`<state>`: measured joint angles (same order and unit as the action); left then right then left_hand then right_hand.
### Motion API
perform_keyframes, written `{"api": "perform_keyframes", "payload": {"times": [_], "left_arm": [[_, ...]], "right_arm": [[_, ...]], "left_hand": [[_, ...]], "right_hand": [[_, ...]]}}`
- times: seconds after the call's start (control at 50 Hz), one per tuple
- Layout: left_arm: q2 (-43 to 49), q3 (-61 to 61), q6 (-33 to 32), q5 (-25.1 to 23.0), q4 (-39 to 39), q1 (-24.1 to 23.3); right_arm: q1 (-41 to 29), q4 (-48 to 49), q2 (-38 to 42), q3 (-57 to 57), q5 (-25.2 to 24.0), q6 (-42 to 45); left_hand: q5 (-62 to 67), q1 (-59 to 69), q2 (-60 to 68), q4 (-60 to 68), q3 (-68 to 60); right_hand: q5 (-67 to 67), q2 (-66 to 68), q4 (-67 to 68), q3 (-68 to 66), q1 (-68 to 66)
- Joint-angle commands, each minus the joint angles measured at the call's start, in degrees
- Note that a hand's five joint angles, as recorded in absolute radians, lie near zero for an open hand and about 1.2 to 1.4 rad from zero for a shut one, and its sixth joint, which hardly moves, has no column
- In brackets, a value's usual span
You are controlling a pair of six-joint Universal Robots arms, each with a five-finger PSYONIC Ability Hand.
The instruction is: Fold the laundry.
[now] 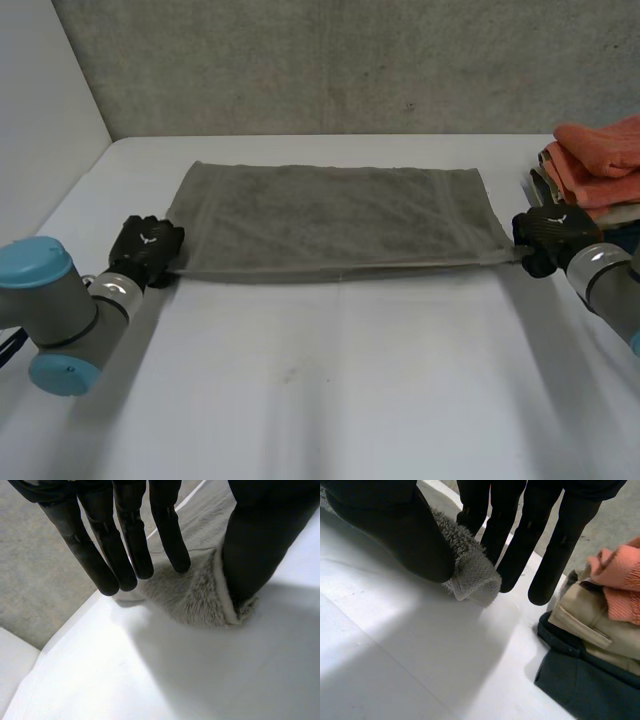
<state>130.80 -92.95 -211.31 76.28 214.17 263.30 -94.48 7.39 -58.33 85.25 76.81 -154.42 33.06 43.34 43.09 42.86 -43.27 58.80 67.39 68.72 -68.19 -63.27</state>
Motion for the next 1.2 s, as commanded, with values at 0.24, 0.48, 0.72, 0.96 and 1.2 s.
{"api": "perform_keyframes", "payload": {"times": [0.24,0.48,0.72,0.96,1.2], "left_arm": [[-2.0,1.3,4.0,1.3,-2.2,1.4],[-16.7,-5.9,-5.6,0.3,-21.0,1.5],[-31.5,-17.9,-31.8,4.1,-58.0,2.2],[-18.2,1.4,-17.0,5.5,-37.2,-4.1],[3.9,29.2,-13.0,12.5,-29.0,-9.2]], "right_arm": [[0.7,-0.4,-0.9,0.9,0.3,-0.6],[1.9,-16.3,-6.9,0.6,-1.3,7.3],[7.6,-57.1,-11.7,0.1,3.8,42.4],[2.7,-33.9,-2.1,-9.6,5.1,27.9],[-0.8,-17.6,6.0,-16.9,6.5,22.2]], "left_hand": [[29.2,28.9,29.1,29.4,-28.9],[36.9,36.7,36.9,37.1,-36.7],[36.9,36.7,36.9,37.1,-36.7],[36.9,36.7,36.9,37.1,-36.7],[36.9,36.7,36.9,37.1,-36.7]], "right_hand": [[11.2,12.6,11.3,-11.8,-16.7],[11.2,12.6,11.3,-11.8,-16.7],[11.2,12.6,11.3,-11.8,-16.7],[11.2,12.6,11.3,-11.8,-16.7],[11.2,12.6,11.3,-11.8,-16.7]]}}
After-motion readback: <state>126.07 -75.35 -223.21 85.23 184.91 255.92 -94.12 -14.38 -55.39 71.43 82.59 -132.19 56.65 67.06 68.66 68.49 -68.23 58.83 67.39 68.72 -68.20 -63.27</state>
